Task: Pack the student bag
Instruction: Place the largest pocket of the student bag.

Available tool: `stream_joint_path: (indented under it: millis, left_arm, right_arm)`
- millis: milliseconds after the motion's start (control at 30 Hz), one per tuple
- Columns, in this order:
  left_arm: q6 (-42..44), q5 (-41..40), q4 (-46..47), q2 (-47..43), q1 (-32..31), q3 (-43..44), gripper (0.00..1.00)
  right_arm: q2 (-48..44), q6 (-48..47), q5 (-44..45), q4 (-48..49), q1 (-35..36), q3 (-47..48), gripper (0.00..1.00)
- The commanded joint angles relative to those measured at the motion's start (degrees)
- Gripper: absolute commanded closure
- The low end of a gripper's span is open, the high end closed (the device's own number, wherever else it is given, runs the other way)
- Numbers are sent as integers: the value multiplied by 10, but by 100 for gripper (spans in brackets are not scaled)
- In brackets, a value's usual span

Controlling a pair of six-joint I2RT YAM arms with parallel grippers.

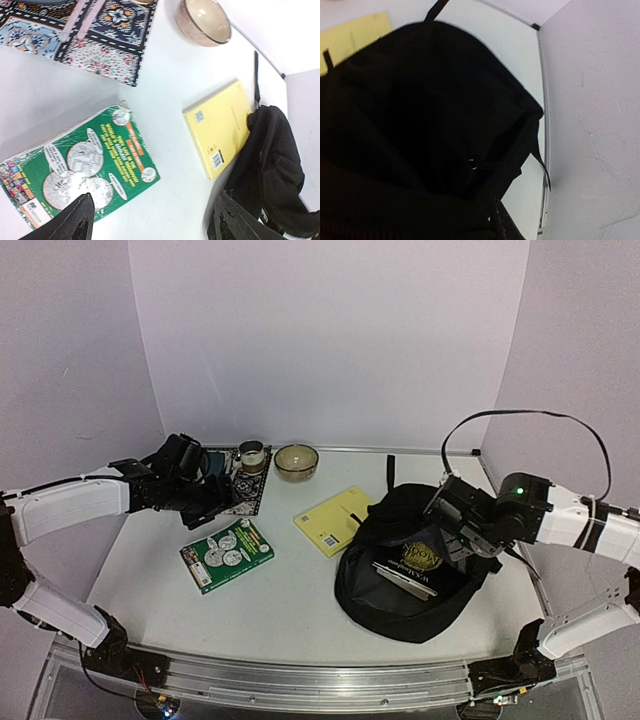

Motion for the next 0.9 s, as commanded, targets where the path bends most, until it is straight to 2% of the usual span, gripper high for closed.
stream_joint_path:
  millis: [0,100,300,367,600,867]
  left_arm:
    - [22,26,-17,3,27,-8,16]
    - [31,35,-22,6,36,-7,16]
    - [71,44,-28,27,39,17,16]
    - [87,56,-28,43,39,32,16]
    - [140,106,-28,118,38,100,18]
    - [203,139,-29,241,27,225,23]
  right_arm:
    - [32,-48,-141,-25,-2,26,66]
    - [38,-75,-204,-32,-2,53,51]
    - [76,-106,-333,-83,-2,155,10]
    - [92,-113,-353,-91,-2,194,4]
    - [159,-137,-353,-75,-17,262,2]
    - [222,-118,-315,4,-52,250,2]
